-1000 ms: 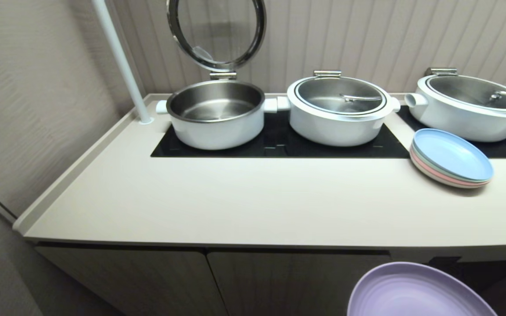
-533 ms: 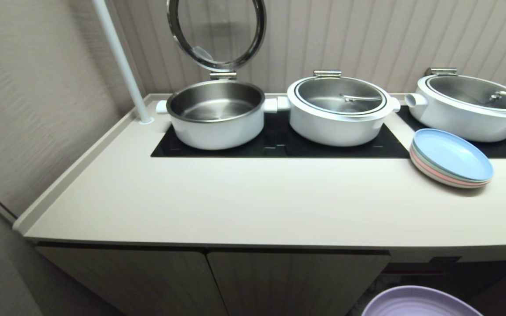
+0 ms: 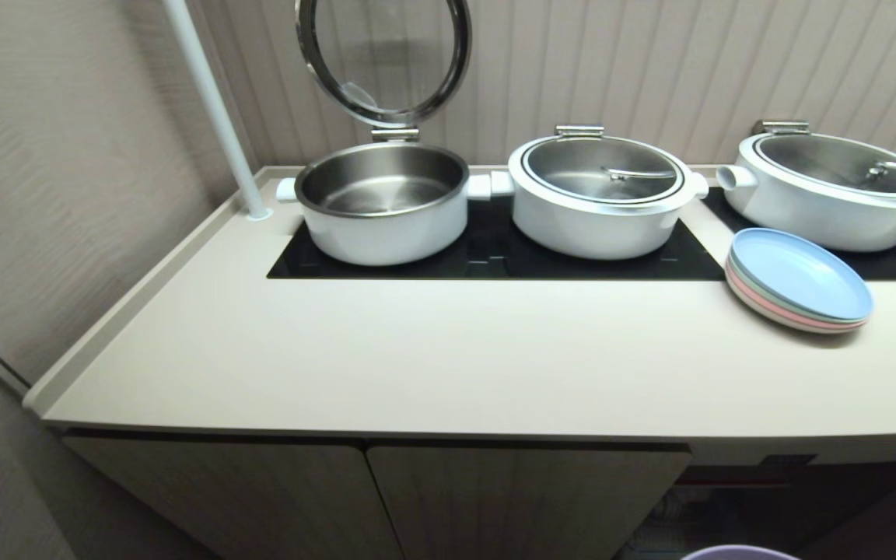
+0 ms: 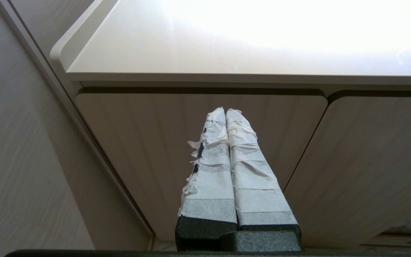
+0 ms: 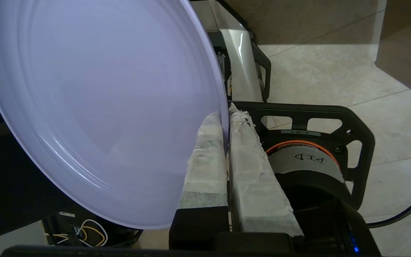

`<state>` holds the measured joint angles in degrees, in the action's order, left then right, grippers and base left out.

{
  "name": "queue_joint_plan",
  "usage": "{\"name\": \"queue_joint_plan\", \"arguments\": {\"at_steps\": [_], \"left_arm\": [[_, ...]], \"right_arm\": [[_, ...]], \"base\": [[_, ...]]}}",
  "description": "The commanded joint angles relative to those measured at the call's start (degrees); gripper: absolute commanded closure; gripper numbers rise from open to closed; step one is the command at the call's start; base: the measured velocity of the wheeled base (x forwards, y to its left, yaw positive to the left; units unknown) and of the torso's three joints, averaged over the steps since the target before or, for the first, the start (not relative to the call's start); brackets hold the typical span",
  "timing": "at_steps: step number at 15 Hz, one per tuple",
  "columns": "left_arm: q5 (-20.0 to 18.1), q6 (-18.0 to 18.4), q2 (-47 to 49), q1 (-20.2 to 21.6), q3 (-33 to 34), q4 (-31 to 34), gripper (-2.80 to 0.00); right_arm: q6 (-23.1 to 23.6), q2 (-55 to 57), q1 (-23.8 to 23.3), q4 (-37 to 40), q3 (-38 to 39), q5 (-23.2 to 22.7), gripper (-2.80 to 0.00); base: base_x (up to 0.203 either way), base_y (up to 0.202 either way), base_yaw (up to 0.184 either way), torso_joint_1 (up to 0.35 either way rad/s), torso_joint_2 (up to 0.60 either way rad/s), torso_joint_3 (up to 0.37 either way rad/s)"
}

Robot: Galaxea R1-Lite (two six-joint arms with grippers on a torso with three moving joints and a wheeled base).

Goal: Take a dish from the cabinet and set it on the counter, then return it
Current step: Put it back into the cabinet

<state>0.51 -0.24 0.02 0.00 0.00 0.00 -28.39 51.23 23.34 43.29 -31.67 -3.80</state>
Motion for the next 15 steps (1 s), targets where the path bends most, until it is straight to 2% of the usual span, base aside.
{"name": "queue_joint_plan", "arguments": {"at_steps": [1,15], "left_arm": [[0.02,-0.02,-0.02,0.00,0.00,0.00,0.00],[0.02,0.03,-0.02,0.00,0.00,0.00,0.00]], "right_arm": [[-0.66,-0.14,0.03,0.21,0.38,-0.62,0.00],[-0.61,0.19,-0.14,0.21,0.03,-1.13,0.00]], "base": [[0.000,0.000,0.000,0.000,0.00,0.000],[0.000,0.000,0.000,0.000,0.00,0.000]]}}
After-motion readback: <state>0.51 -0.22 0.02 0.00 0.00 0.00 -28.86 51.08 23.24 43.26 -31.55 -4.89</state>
